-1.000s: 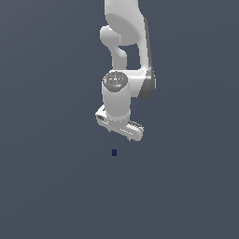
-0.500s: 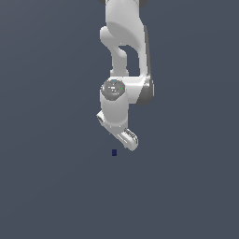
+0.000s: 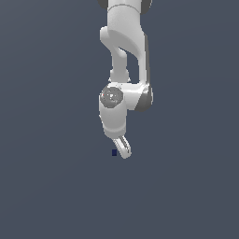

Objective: Pick up the object and move it to a goal position.

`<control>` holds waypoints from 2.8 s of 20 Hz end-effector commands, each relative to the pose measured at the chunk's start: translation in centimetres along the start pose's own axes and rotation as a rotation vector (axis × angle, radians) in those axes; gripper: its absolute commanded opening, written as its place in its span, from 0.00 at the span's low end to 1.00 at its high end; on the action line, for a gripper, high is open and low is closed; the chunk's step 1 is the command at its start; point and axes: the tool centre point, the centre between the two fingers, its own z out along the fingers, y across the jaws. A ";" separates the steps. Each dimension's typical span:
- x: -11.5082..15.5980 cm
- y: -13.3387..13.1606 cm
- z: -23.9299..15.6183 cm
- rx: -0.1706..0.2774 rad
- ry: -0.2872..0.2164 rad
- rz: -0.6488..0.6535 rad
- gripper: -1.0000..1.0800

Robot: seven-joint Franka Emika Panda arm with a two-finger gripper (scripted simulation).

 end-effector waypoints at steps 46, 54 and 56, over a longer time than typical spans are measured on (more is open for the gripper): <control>2.2 -0.9 7.8 0.000 0.032 0.479 0.00; 2.2 -0.9 7.8 0.000 0.032 0.479 0.00; 2.1 -0.9 7.7 0.000 0.032 0.479 0.00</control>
